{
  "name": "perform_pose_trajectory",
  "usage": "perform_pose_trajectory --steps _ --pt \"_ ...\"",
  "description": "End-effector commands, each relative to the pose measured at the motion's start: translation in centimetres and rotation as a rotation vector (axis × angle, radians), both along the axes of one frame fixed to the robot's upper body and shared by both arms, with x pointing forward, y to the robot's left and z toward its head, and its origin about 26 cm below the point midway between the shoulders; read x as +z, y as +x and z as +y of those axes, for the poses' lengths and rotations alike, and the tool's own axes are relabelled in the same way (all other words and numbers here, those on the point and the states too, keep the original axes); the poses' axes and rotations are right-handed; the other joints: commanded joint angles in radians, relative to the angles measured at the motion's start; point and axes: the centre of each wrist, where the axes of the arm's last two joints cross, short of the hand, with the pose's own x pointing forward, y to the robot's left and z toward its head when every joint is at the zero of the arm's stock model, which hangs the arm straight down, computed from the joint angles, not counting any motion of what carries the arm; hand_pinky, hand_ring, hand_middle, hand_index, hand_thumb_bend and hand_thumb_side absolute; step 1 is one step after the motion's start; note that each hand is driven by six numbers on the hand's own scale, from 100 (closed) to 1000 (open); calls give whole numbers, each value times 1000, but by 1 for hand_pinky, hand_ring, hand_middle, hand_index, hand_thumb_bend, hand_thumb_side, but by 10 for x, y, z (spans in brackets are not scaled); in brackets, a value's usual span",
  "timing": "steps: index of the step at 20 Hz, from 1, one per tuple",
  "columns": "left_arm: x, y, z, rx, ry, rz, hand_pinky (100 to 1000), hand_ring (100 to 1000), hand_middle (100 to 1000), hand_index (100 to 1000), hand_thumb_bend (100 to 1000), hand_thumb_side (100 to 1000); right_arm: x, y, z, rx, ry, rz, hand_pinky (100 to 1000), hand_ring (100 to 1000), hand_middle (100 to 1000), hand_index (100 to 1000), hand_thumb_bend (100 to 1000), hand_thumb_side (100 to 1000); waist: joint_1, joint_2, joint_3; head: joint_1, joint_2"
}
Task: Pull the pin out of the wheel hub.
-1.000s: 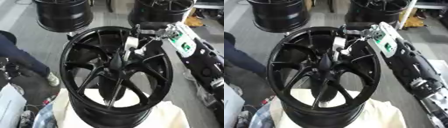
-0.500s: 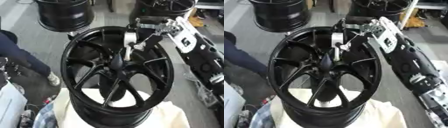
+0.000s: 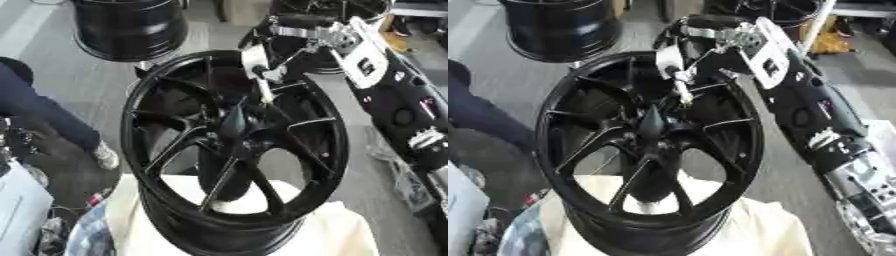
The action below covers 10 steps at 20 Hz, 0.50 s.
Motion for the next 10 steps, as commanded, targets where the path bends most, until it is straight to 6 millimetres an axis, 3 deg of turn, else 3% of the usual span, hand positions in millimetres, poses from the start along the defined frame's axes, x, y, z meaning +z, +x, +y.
perform_pose_trajectory --steps 1,5,10 --pt "9 0 3 0 30 -20 687 571 656 755 100 854 37 -3 -23 -31 44 -68 686 465 384 838 100 247 3 -12 -9 5 -2" --pt "9 -1 6 10 33 -15 687 571 656 755 100 849 54 -10 -55 -86 97 -87 685 460 381 838 100 223 3 -17 -33 18 -2" --pt "7 -3 9 24 29 -8 687 572 656 755 100 848 68 -32 -118 -205 197 -125 686 457 380 840 100 187 5 -25 -62 32 -2"
